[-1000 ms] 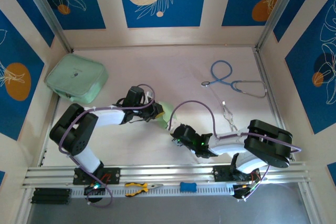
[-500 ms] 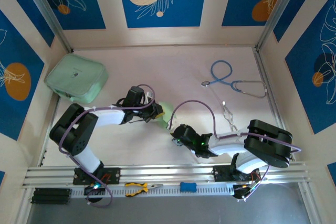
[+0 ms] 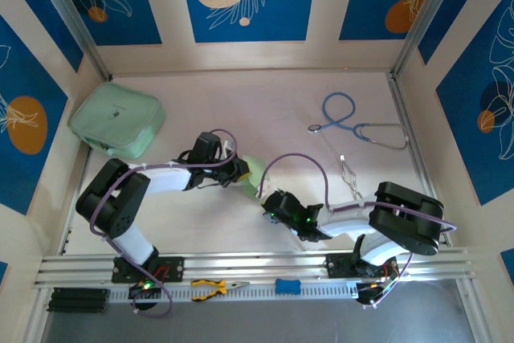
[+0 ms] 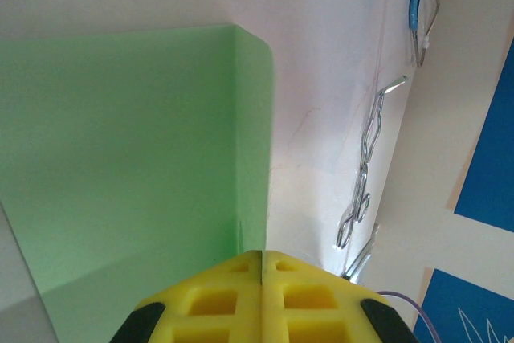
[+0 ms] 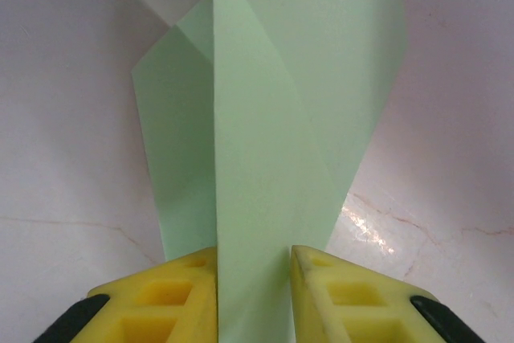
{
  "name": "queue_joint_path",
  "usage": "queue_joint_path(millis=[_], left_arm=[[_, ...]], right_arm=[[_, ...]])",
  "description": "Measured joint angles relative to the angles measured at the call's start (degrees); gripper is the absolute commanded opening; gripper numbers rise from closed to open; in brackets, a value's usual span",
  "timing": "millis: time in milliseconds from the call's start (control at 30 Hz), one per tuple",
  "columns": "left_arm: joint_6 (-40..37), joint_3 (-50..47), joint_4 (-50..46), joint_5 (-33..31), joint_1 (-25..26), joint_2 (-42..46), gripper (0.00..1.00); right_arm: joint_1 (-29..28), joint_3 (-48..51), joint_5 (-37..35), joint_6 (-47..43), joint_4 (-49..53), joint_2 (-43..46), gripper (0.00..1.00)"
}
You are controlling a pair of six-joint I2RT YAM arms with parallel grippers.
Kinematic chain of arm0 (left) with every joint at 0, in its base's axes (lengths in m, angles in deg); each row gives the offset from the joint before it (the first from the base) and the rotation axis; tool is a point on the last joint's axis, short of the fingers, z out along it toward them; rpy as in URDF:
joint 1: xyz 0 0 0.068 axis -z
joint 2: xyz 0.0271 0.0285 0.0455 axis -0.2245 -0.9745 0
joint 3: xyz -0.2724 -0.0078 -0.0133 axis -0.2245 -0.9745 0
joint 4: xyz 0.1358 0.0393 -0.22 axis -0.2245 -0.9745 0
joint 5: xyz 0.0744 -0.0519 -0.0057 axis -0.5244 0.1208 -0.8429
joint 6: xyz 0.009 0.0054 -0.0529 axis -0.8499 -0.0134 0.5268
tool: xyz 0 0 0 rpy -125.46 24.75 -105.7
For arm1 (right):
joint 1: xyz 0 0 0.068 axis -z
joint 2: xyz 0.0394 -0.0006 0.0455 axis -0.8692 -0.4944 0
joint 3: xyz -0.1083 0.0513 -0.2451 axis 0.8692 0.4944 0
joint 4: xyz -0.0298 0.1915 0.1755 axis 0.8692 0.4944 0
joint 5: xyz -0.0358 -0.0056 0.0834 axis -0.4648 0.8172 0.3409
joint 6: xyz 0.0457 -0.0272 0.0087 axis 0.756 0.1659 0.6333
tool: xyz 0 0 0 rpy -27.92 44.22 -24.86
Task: Fold a paper plane with a square sheet of paper (pick it up from the middle)
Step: Fourth fold the wing at the center of the table.
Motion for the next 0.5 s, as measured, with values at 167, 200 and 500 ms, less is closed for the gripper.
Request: queue_joint_path(millis=[167, 200, 500], left_arm=[[-0.26, 0.00, 0.00, 0.00, 0.00, 0.00, 0.04], [-0.28, 0.00, 0.00, -0.02, 0.00, 0.00, 0.04], [-0.33, 0.00, 0.00, 0.00, 0.00, 0.00, 0.04]], right_arm=[[0.04, -0.35, -0.20, 0.00, -0.72, -0.04, 0.28], [0.11, -0.44, -0.20, 0.00, -0.98, -0.04, 0.28], [0.11, -1.20, -0.17, 0.28, -1.64, -1.38, 0.21]])
